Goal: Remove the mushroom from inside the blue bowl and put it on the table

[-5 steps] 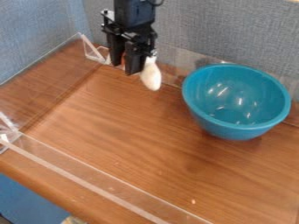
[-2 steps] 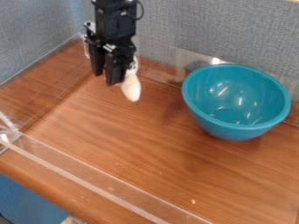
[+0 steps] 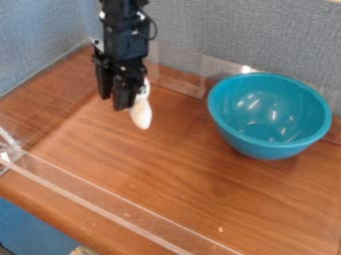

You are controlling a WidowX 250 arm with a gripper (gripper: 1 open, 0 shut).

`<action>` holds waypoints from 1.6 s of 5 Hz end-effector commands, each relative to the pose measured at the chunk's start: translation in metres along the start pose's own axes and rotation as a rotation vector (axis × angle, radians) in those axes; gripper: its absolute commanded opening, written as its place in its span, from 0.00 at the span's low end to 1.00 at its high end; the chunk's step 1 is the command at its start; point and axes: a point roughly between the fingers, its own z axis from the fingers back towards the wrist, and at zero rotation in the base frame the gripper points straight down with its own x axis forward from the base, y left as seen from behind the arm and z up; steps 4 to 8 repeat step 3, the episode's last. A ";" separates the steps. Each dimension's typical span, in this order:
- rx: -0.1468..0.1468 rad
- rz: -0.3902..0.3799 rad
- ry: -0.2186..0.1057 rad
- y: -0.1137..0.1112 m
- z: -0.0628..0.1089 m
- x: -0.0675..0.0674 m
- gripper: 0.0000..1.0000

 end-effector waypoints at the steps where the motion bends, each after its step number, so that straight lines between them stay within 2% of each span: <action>1: 0.030 0.014 -0.017 0.009 0.005 -0.004 0.00; 2: 0.031 0.015 -0.004 0.012 -0.001 -0.006 0.00; 8: 0.031 0.015 -0.003 0.014 -0.003 -0.008 0.00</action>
